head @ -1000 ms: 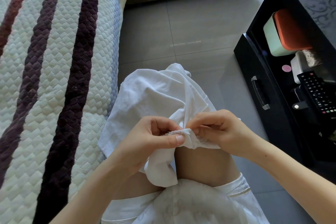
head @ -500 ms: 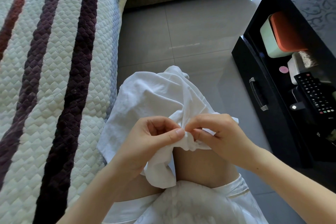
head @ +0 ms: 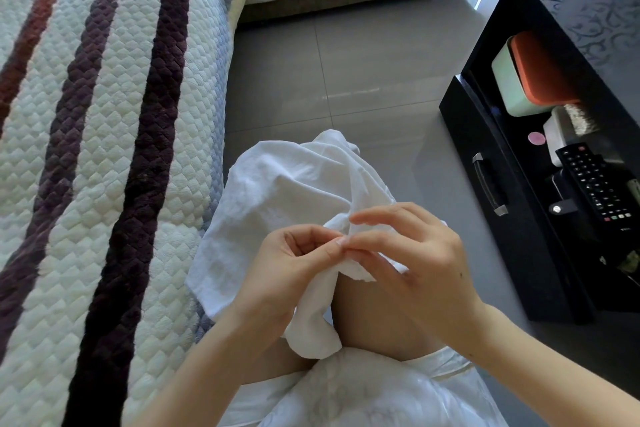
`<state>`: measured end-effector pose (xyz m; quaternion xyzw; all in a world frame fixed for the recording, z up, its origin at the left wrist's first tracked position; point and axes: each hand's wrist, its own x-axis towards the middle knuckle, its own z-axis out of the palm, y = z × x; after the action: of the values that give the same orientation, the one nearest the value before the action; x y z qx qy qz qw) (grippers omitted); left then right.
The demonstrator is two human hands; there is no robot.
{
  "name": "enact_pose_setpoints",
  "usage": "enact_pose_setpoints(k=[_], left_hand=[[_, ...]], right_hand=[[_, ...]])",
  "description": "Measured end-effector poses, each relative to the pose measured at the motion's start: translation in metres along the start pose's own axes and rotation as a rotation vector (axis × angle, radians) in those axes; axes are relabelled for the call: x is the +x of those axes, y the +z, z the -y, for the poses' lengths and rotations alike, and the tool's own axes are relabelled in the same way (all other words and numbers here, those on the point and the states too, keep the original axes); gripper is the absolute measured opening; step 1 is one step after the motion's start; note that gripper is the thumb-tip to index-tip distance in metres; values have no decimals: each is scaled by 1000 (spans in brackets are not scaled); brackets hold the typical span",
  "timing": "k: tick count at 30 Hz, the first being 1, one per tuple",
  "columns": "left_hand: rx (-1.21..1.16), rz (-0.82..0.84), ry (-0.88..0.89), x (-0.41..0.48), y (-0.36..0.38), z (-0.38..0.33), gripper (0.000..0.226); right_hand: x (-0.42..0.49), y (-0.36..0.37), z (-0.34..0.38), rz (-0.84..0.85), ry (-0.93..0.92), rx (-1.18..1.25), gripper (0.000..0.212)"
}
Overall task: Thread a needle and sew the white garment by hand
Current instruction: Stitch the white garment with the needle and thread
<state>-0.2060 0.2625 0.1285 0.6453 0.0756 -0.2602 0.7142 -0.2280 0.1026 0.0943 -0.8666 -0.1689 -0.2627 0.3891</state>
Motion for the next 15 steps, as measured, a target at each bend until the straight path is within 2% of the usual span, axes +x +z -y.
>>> enact_pose_setpoints(k=[5,8,10,12,15], left_hand=[[-19,6,11,2,0,1,8],[-9,-91,10,3,-1,7,13],[-14,-144,-3,3,-3,10,18],[-27,-159,-27,3,-5,11,23],[-54,-147,-55,1,-4,11,16]], right_hand=[[2,2,1,-7,-51,87,16],[4,-2,10,15,-86,269,13],[7,-6,16,29,6,456,11],[11,-11,20,44,189,654,9],[17,-17,19,85,406,863,13]])
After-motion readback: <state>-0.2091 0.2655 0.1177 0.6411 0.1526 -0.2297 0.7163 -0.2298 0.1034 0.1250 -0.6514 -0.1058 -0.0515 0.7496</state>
